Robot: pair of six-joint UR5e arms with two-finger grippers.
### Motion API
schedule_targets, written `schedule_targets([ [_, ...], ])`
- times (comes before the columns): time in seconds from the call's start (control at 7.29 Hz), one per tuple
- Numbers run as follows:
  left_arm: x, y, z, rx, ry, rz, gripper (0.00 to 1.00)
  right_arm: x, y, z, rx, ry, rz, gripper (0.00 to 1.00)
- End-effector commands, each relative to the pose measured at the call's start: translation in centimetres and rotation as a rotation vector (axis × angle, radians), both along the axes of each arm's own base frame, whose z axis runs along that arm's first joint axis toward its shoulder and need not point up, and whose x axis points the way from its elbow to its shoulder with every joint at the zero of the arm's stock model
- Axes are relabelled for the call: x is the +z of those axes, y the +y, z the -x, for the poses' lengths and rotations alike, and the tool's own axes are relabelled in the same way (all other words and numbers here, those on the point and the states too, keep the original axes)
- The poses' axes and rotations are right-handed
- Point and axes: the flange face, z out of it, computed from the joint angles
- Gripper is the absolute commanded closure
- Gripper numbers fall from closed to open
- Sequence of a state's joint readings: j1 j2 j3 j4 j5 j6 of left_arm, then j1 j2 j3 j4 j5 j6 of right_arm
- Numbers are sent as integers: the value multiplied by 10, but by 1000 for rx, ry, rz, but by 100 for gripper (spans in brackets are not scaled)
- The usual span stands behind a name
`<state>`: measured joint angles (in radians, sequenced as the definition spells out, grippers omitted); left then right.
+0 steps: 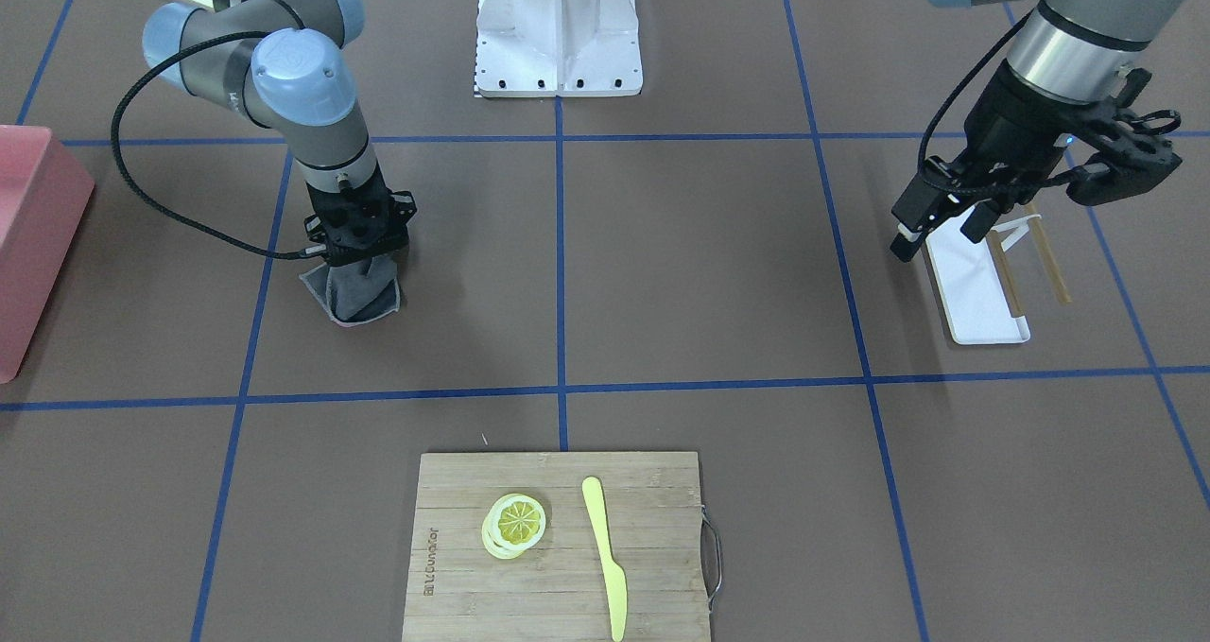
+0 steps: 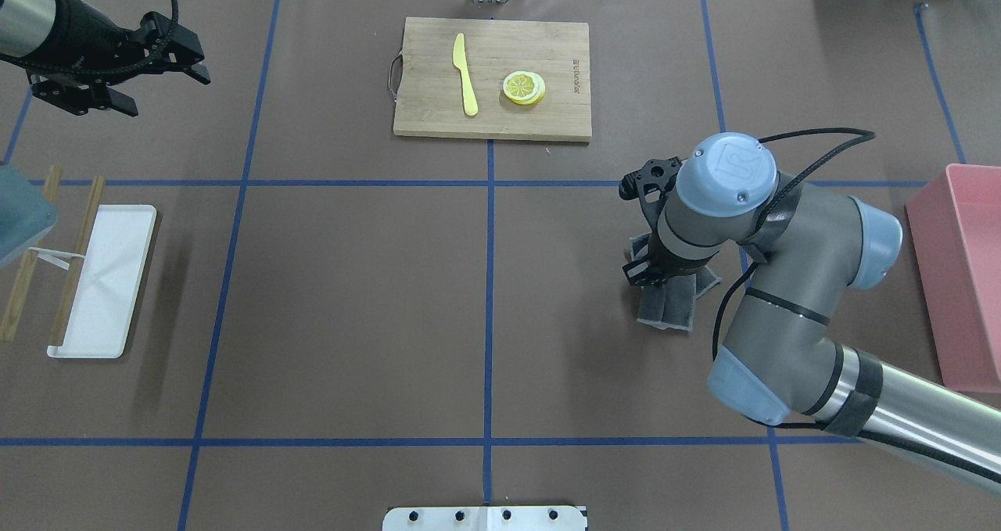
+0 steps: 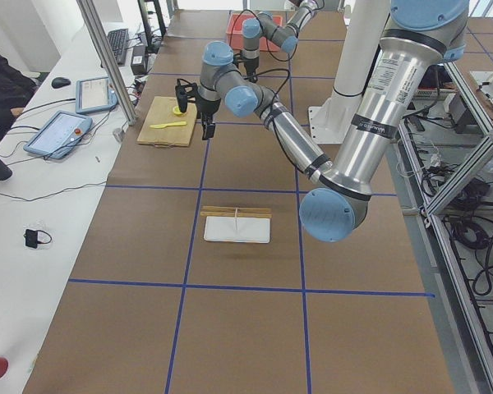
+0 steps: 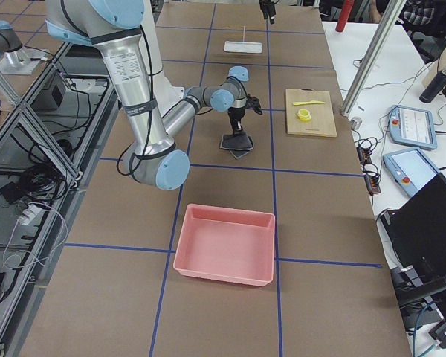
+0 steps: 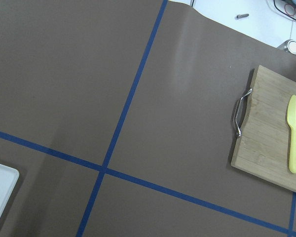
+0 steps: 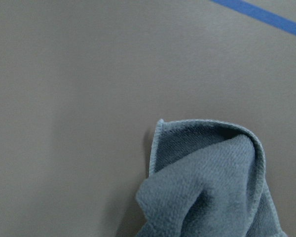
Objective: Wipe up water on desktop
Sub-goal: 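Wipe the cloth across the table surface with the right gripper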
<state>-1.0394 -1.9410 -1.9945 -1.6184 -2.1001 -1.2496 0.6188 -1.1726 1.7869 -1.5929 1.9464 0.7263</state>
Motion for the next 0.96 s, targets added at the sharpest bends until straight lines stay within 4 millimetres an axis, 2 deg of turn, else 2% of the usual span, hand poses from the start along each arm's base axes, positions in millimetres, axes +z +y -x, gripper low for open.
schedule_targets([
  [0.0,0,0,0,-1,0,1,2,41,-40,-51,-13,42,-14,100],
  [0.14,2,0,0,-1,-2,4,2,50,-47,-68,-32,35,-2,100],
  [0.27,4,0,0,-1,-4,8,2,58,-41,-72,-29,37,10,100],
  [0.41,10,0,1,-2,-11,18,2,50,-33,-66,-37,18,16,100],
  [0.55,21,-1,1,-4,-22,36,2,39,-13,-51,-54,-8,40,100],
  [0.69,28,-5,1,-8,-30,52,2,17,10,-33,-61,-39,47,100],
  [0.82,44,-5,3,-9,-46,75,2,1,31,-19,-75,-61,50,100],
])
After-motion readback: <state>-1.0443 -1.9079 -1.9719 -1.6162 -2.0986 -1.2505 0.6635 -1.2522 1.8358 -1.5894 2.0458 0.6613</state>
